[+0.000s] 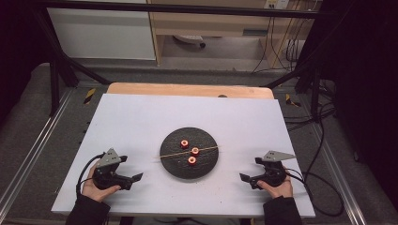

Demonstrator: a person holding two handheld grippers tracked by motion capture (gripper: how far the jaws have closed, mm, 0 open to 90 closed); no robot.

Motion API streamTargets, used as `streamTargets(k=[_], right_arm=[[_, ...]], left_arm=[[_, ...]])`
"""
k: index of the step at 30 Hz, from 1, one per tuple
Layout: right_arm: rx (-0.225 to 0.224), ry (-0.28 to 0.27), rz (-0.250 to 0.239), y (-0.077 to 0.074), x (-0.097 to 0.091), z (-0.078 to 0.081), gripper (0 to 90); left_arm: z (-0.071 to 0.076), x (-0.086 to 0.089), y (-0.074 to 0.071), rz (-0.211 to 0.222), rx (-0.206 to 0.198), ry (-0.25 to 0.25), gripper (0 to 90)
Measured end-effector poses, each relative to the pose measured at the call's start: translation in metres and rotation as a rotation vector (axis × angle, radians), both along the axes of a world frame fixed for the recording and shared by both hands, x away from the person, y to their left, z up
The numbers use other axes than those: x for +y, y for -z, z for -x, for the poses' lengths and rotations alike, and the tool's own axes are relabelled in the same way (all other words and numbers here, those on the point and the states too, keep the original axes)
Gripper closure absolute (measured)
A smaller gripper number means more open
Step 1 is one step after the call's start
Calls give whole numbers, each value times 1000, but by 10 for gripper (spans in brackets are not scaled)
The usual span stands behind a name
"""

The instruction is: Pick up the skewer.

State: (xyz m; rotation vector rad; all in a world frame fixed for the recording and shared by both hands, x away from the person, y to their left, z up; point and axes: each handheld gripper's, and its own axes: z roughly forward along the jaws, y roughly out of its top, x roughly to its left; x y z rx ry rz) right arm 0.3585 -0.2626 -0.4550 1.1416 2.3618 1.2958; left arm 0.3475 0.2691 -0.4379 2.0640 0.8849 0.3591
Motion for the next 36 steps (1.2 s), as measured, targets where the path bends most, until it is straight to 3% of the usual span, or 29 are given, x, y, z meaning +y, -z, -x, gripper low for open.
streamTargets(k=[21, 36], right_arm=[[-2, -1, -2, 0, 0, 0, 15], [7, 0, -4, 0, 1, 0, 18]], left_arm=[[-7, -33, -19, -60, -3, 49, 57], [-30, -73, -32, -94, -11, 96, 99]])
